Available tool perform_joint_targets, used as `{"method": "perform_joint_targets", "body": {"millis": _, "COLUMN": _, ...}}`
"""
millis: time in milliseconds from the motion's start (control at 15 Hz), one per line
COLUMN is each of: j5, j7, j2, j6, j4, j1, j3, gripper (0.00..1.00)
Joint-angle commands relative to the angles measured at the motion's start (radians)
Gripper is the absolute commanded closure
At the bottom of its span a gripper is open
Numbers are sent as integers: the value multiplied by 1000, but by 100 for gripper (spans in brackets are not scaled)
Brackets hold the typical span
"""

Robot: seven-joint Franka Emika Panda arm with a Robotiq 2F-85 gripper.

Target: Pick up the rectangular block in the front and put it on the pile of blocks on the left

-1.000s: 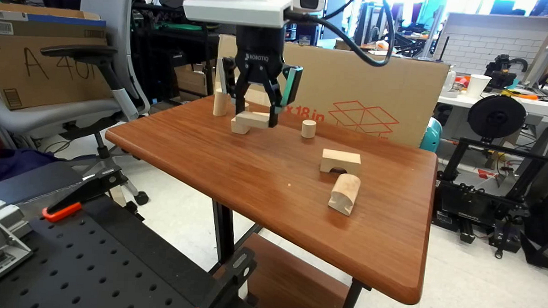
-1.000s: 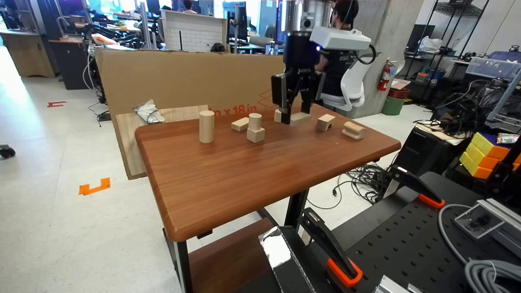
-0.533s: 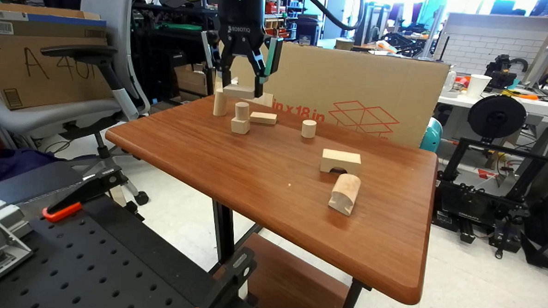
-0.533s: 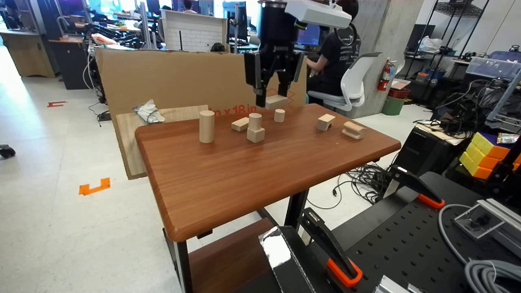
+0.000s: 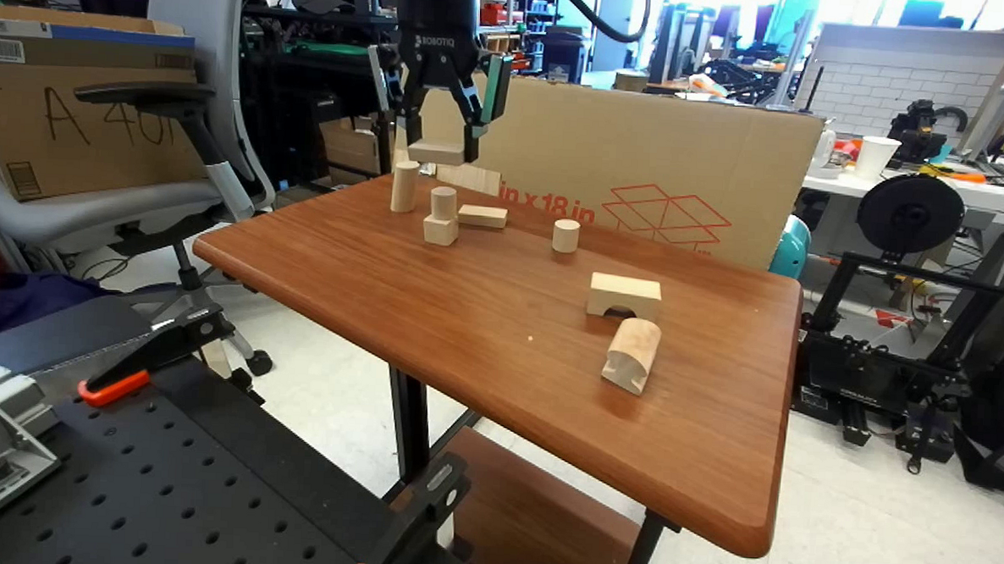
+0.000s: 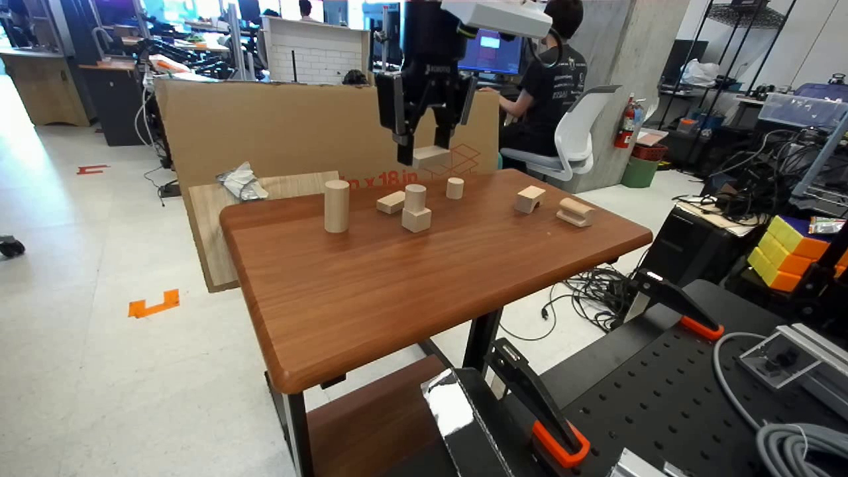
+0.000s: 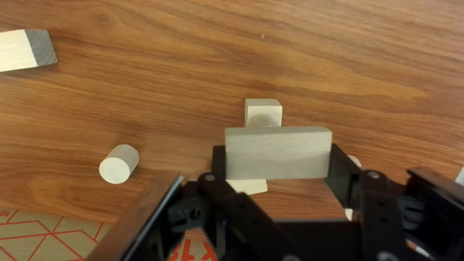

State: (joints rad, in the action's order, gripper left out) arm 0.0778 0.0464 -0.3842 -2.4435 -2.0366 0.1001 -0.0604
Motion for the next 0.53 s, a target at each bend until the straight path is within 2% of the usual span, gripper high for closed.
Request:
{"method": "perform_joint_targets", "body": {"millis": 0, "j5": 13, "j7": -14, "j2": -46, "j6": 42, "j4": 60, "j1": 6, "j3": 3, "gripper": 58}}
{"method": "perform_joint_targets", "body": {"millis": 467, "j5": 21, "j7": -25, "j2": -126, "j6": 62, "j4": 129, "j1": 31, "j3": 1, "gripper": 58}}
